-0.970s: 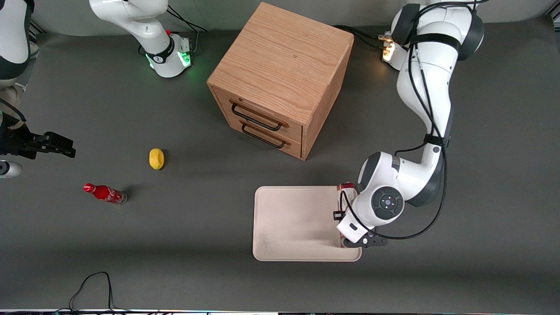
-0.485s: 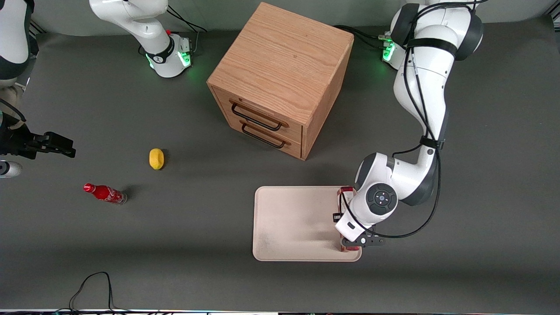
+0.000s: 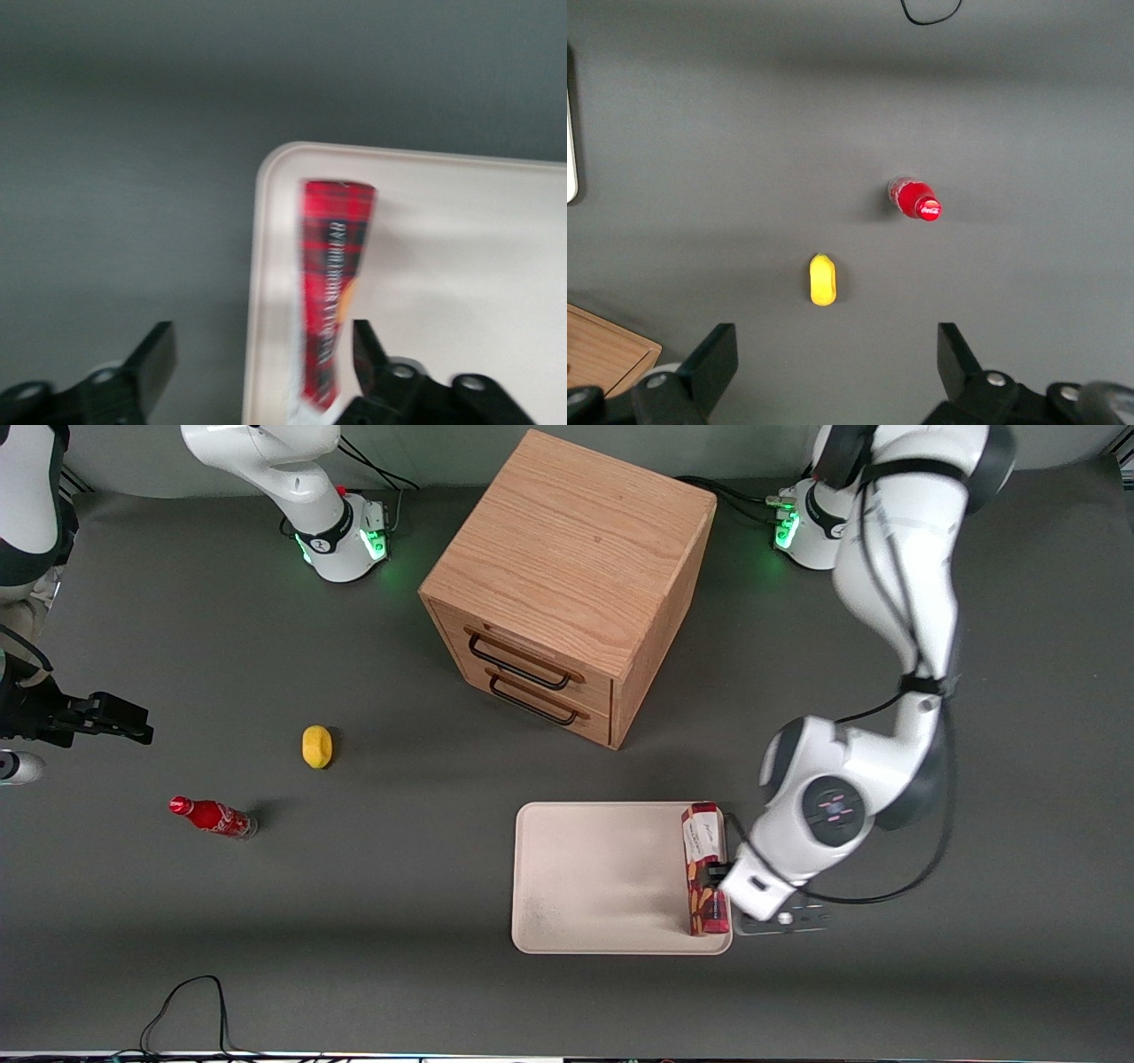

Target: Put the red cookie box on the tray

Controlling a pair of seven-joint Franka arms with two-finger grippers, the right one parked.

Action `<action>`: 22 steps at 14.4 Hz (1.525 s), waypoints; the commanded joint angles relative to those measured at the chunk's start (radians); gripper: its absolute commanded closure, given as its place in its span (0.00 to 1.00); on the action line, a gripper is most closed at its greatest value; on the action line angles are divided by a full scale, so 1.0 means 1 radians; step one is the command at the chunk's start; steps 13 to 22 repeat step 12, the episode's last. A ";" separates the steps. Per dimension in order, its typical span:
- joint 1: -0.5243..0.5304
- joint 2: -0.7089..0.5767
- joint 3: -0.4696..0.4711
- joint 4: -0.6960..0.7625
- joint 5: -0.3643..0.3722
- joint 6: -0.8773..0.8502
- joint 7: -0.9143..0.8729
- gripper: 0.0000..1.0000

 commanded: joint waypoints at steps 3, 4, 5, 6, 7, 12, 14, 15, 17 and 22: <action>0.116 -0.403 -0.002 -0.351 -0.029 -0.140 0.010 0.00; 0.133 -0.448 -0.002 -0.353 -0.028 -0.218 0.030 0.00; 0.162 -0.497 -0.002 -0.360 -0.028 -0.285 0.083 0.00; 0.189 -0.551 -0.002 -0.385 -0.028 -0.322 0.148 0.00; 0.224 -0.609 -0.002 -0.425 -0.028 -0.335 0.197 0.00; 0.285 -0.806 -0.002 -0.537 -0.017 -0.439 0.299 0.00; 0.285 -0.806 -0.002 -0.537 -0.017 -0.439 0.299 0.00; 0.285 -0.806 -0.002 -0.537 -0.017 -0.439 0.299 0.00; 0.285 -0.806 -0.002 -0.537 -0.017 -0.439 0.299 0.00; 0.285 -0.806 -0.002 -0.537 -0.017 -0.439 0.299 0.00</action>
